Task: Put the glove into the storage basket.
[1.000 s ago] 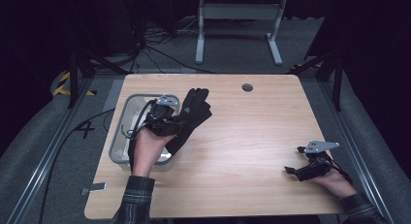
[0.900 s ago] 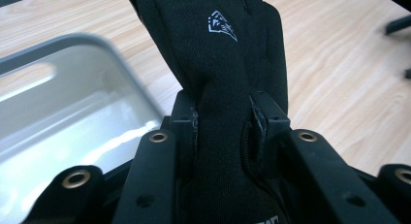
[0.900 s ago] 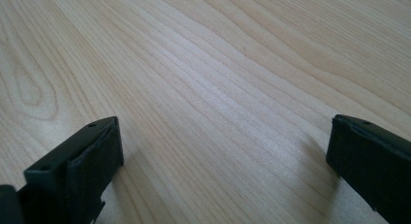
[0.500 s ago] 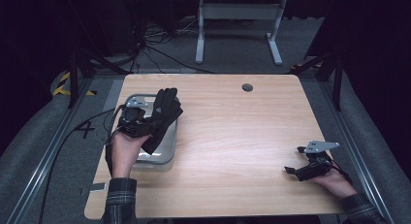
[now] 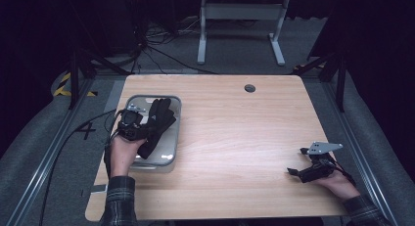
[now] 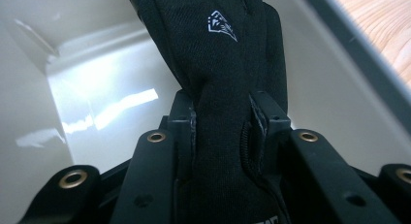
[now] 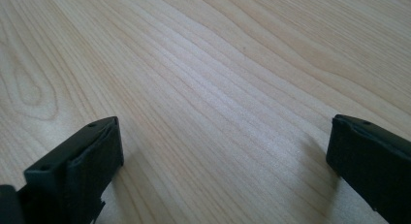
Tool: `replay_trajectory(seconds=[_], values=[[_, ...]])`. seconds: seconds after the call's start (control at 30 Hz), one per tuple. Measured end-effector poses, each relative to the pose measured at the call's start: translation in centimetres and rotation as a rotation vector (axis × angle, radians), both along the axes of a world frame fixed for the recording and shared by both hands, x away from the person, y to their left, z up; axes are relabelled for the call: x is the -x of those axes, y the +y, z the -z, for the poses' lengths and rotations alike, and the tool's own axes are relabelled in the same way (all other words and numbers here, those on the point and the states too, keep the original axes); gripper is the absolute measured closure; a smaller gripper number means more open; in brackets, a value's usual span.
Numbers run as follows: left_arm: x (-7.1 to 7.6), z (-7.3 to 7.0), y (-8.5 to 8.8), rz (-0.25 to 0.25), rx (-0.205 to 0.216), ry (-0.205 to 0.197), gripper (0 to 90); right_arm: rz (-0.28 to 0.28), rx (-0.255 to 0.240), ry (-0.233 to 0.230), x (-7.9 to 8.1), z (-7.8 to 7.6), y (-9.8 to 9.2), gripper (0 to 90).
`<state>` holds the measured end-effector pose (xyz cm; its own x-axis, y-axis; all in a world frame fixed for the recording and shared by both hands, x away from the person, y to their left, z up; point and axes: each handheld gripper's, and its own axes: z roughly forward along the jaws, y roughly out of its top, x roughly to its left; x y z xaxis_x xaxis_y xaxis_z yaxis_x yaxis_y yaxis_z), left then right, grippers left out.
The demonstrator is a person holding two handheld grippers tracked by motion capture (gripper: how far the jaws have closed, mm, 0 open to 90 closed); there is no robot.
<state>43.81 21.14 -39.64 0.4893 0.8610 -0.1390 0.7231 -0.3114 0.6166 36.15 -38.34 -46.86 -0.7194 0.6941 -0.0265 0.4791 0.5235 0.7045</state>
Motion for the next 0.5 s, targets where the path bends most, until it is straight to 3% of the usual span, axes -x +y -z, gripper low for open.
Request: replay_trajectory(seconds=[0.1,0.5], values=[[-0.1,0.1,-0.2,0.005,-0.001,0.003,66.9,0.000,0.000,0.000,0.0,0.0,0.0,0.1],[-1.5,1.7,-0.4,0.013,-0.052,0.079,58.7,0.000,0.000,0.000,0.0,0.0,0.0,0.1]])
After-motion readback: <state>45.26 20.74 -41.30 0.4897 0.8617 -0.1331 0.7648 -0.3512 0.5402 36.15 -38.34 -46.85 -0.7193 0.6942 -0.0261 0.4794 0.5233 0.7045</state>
